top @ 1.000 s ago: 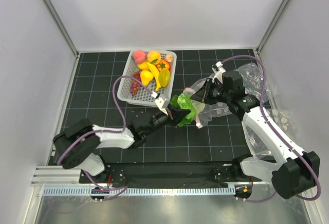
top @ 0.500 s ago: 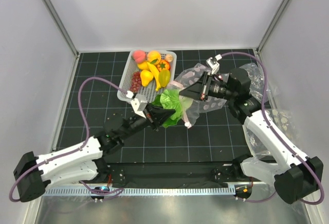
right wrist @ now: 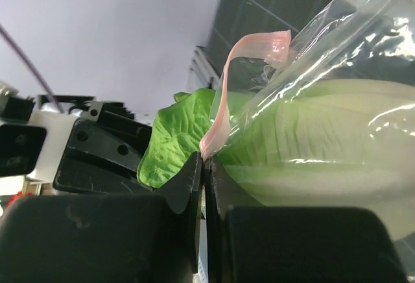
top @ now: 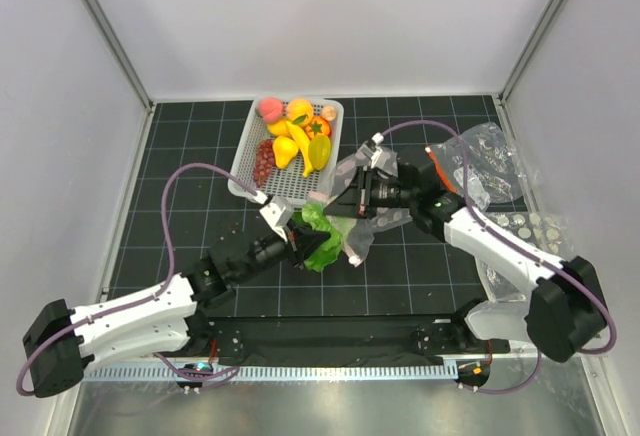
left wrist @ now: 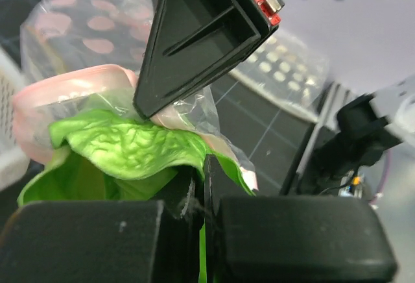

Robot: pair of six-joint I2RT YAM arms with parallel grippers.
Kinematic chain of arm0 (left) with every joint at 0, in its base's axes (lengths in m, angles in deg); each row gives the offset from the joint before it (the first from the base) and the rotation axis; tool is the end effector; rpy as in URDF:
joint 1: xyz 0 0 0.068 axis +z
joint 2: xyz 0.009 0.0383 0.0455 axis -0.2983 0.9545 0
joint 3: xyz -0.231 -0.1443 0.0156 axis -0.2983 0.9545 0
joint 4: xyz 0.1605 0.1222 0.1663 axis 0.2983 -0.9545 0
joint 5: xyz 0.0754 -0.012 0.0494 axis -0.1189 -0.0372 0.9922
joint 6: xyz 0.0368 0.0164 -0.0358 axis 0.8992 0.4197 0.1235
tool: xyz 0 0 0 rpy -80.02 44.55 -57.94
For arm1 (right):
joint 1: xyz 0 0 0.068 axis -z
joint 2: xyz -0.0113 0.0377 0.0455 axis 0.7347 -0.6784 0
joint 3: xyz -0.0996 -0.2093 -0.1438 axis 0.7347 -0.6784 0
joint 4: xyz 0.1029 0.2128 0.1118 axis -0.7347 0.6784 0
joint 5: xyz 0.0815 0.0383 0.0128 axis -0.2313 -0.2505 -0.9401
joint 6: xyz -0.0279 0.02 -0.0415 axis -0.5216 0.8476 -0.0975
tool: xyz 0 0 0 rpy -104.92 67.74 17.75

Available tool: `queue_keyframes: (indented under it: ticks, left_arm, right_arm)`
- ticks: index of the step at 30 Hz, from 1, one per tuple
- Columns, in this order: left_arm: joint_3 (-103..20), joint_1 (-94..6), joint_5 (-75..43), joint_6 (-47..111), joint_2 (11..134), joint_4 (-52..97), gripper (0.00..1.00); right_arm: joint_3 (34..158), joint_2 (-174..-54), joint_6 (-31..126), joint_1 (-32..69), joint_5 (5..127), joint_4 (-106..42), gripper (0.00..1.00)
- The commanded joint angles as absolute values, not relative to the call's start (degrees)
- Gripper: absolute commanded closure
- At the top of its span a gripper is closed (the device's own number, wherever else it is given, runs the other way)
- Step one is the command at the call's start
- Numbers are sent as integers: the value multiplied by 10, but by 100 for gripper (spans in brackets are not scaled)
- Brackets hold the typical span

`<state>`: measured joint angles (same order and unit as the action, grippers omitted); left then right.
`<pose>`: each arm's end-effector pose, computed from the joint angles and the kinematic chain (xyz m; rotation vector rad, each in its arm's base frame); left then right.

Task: Place the food in the zip-top bag and seal the zipper
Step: Adjust the fake vegetable in the zipper food storage bag.

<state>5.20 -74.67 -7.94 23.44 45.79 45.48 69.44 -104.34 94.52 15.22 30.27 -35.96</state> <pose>0.1107 -0.1732 0.2737 0.5225 1.5599 -1.0685 0.2241 0.1690 0.2935 -0.1890 2.1984 1.6480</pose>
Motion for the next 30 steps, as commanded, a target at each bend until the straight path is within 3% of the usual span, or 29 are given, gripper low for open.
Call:
queue_keyframes:
  ticks: [1, 7, 10, 14, 17, 25, 30]
  left_arm:
    - [110, -747, -21, 222, 452, 542, 100]
    - [175, -745, 45, 232, 518, 633, 100]
    - [185, -746, 52, 230, 545, 673, 100]
    - [195, -745, 57, 230, 580, 709, 100]
    - [194, -745, 57, 232, 581, 712, 100]
    - [190, -746, 53, 229, 597, 718, 100]
    - [188, -745, 47, 224, 601, 717, 100]
  right_arm:
    - [679, -1069, 895, 138, 345, -363, 91]
    - [678, -1091, 817, 137, 412, -303, 83]
    - [671, -1097, 800, 133, 434, -298, 69]
    - [669, -1077, 776, 120, 467, -277, 35]
    - [694, -1044, 735, 91, 545, -214, 23]
    - [725, -978, 675, 11, 769, -85, 24]
    - [702, -931, 658, -17, 826, -73, 19]
